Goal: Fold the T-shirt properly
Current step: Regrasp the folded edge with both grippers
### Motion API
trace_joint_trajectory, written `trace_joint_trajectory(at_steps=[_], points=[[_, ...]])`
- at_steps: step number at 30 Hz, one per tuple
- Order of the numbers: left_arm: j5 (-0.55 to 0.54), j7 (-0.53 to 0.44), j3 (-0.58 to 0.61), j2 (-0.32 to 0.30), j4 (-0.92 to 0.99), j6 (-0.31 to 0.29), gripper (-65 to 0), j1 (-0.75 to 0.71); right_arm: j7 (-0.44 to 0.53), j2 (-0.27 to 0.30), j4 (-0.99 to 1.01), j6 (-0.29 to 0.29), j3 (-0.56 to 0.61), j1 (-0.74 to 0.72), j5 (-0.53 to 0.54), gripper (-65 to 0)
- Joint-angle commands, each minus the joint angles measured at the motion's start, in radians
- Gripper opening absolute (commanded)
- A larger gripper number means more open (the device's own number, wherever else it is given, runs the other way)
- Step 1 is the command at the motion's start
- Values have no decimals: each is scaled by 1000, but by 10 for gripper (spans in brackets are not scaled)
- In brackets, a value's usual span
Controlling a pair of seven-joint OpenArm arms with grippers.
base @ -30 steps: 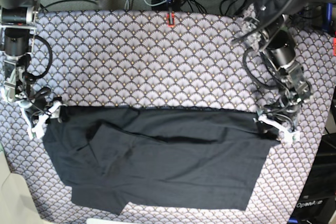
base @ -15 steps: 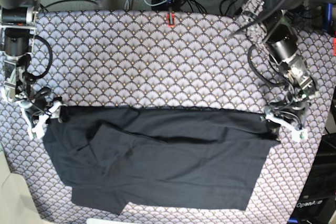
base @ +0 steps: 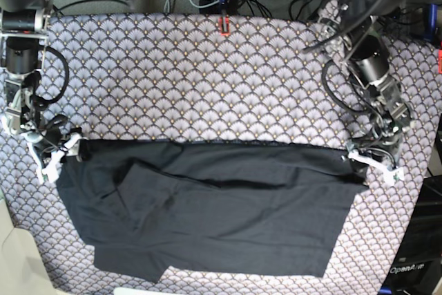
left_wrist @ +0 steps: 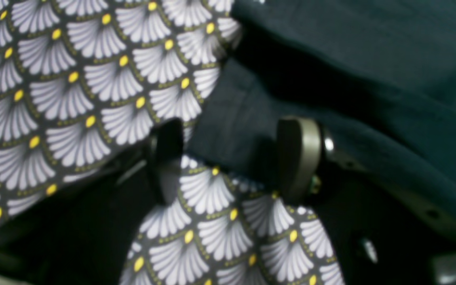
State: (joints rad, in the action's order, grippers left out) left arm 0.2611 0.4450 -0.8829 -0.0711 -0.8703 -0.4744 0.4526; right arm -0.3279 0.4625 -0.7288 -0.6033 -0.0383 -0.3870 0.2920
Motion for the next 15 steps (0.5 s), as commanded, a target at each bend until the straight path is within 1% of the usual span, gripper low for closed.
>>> trace_joint_trajectory(at_steps=[1, 5, 10, 13, 14, 15], points=[[-13, -18, 3, -12, -17, -4, -285, 28, -27, 5, -7, -10, 2, -10, -1, -277], [-13, -24, 8, -11, -2, -2, -285, 27, -27, 5, -7, -10, 2, -10, -1, -277], [-12, -101, 8, -11, 81, -2, -285, 25, -27, 5, -7, -10, 2, -8, -1, -277], [-12, -108, 6, -17, 115, -2, -289, 25, -27, 6, -7, -10, 2, -8, -1, -277], [-12, -108, 5, -17, 116, -2, -310, 24, -29, 6, -7, -10, 2, -8, -1, -277], [-12, -107, 5, -17, 116, -2, -346, 24, -29, 8, -7, -10, 2, -7, -1, -278]])
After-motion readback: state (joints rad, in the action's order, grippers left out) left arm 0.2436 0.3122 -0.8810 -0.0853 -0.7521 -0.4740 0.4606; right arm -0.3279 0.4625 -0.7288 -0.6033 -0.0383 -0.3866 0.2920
